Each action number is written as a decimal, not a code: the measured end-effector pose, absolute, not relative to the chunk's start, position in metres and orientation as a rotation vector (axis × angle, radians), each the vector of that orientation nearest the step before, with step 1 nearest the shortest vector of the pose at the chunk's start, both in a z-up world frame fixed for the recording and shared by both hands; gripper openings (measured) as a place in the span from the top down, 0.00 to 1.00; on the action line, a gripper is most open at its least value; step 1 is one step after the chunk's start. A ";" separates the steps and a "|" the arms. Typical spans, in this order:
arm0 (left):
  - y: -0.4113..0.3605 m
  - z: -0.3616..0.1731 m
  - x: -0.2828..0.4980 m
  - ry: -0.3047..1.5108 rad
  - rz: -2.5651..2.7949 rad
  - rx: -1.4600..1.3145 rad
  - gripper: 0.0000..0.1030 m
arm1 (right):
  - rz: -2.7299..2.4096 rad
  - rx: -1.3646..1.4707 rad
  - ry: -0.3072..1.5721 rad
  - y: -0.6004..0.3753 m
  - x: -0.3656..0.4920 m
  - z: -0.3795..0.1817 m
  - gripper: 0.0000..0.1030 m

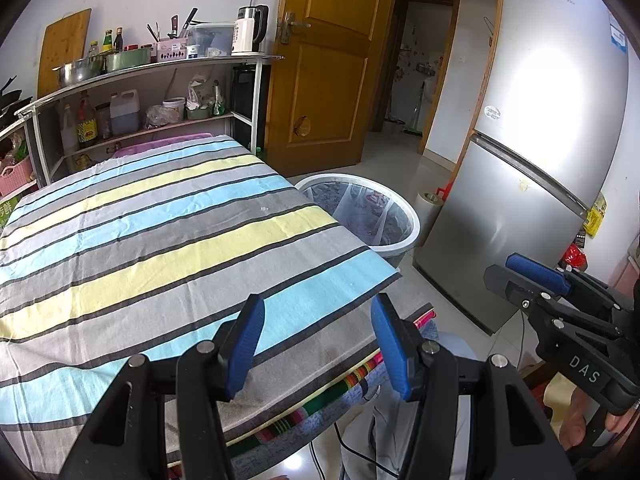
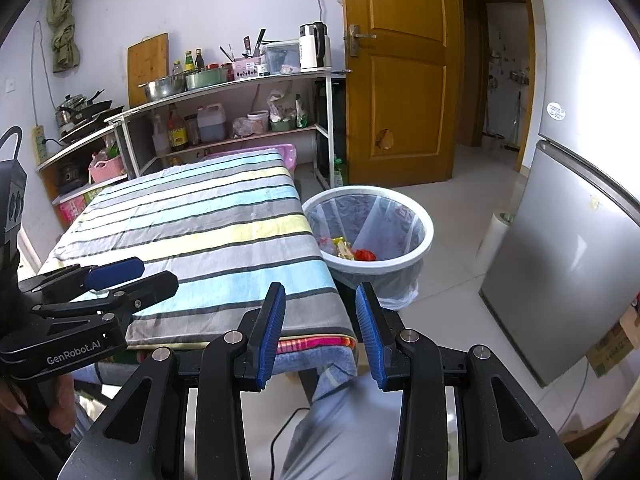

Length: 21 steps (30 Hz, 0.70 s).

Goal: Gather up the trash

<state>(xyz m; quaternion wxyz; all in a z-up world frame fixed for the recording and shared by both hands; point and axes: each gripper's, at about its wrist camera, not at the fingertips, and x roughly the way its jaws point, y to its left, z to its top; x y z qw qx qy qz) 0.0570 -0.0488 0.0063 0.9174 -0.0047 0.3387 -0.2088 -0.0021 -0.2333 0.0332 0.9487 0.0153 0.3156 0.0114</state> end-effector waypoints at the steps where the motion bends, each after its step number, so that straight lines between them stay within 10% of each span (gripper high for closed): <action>1: -0.049 0.006 0.057 0.697 -0.430 -0.009 0.44 | 0.023 0.032 0.643 -0.233 -0.002 0.033 0.63; 21: -0.050 0.008 0.055 0.691 -0.427 -0.003 0.44 | 0.024 0.030 0.639 -0.234 -0.001 0.033 0.63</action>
